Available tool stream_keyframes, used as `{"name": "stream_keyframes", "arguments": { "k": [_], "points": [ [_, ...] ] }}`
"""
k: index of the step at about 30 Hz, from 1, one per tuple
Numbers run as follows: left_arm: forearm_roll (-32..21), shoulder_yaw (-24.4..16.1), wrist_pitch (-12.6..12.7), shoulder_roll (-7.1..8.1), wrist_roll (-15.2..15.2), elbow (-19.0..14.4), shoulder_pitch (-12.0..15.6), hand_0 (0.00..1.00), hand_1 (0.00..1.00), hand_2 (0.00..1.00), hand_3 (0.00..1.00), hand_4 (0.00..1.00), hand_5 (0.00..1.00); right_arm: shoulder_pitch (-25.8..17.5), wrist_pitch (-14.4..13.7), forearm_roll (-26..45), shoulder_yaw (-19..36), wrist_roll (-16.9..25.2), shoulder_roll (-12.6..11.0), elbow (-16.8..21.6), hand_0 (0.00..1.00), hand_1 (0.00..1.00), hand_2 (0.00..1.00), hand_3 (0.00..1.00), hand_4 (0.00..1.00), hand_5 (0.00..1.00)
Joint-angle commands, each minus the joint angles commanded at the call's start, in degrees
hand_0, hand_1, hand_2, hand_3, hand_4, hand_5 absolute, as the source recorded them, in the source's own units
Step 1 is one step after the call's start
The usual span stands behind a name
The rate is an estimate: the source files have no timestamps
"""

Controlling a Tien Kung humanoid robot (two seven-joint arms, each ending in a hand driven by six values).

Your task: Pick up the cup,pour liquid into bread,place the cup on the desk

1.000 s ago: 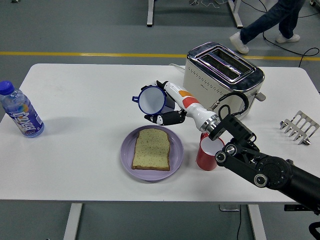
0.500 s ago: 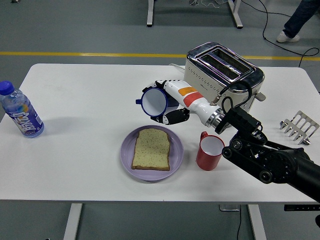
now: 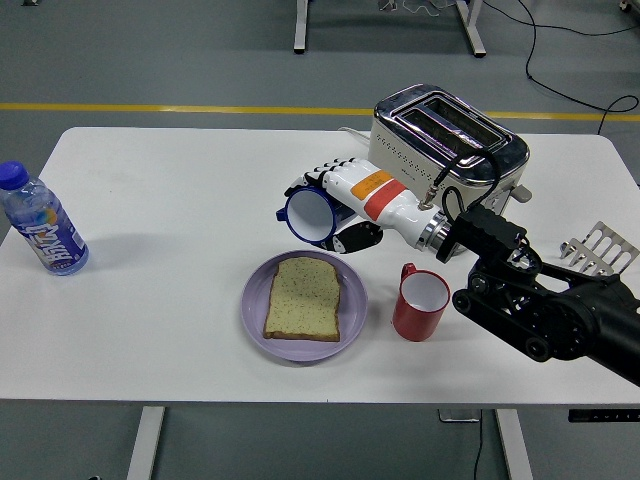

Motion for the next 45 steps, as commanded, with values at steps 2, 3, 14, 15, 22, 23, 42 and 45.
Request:
{"name": "stream_keyframes", "arguments": {
  "k": [2, 3, 14, 15, 22, 23, 42, 45],
  "points": [
    [0.24, -0.18, 0.03, -0.02, 0.05, 0.01, 0.03, 0.690, 0.756, 0.773, 0.611, 0.396, 0.998, 0.30, -1.19, -1.82, -0.46, 0.55, -0.17, -0.13, 0.434, 0.396, 0.525, 0.529, 0.698, 0.002],
    [0.31, -0.22, 0.03, -0.03, 0.07, 0.01, 0.04, 0.690, 0.756, 0.773, 0.611, 0.396, 0.998, 0.36, -1.48, -2.39, -0.56, 0.68, -0.21, -0.15, 0.434, 0.396, 0.525, 0.529, 0.698, 0.002],
    [1.66, -1.10, 0.19, -0.10, 0.47, 0.00, 0.07, 0.690, 0.756, 0.773, 0.611, 0.396, 0.998, 3.08, -4.90, -5.33, -5.06, 0.85, -0.88, 0.03, 0.441, 0.398, 0.523, 0.530, 0.685, 0.002],
    [1.81, -1.18, 0.20, -0.10, 0.51, -0.01, 0.08, 0.690, 0.756, 0.773, 0.611, 0.396, 0.998, 3.61, -5.13, -5.42, -5.82, 0.73, -0.88, -0.03, 0.441, 0.398, 0.523, 0.530, 0.685, 0.002],
    [1.72, -1.11, 0.17, -0.09, 0.47, 0.00, 0.13, 0.690, 0.756, 0.773, 0.611, 0.396, 0.998, 6.71, -7.22, -6.36, -10.54, -0.53, -0.61, -1.14, 0.444, 0.401, 0.523, 0.530, 0.683, 0.002],
    [1.61, -1.04, 0.16, -0.09, 0.44, 0.01, 0.12, 0.690, 0.756, 0.773, 0.611, 0.396, 0.998, 7.11, -7.96, -6.52, -11.22, -0.83, -0.56, -1.51, 0.444, 0.401, 0.523, 0.530, 0.683, 0.002],
    [1.78, -1.35, 0.21, -0.23, 0.58, 0.05, 0.14, 0.690, 0.756, 0.773, 0.611, 0.396, 0.998, 9.85, -13.96, -8.07, -16.50, -5.20, -0.59, -0.30, 0.456, 0.406, 0.524, 0.530, 0.662, 0.002],
    [1.56, -1.25, 0.17, -0.26, 0.51, 0.06, 0.21, 0.690, 0.756, 0.773, 0.611, 0.396, 0.998, 9.46, -13.61, -7.16, -16.25, -4.94, -0.59, -0.43, 0.458, 0.407, 0.524, 0.531, 0.651, 0.002]
  ]
}}
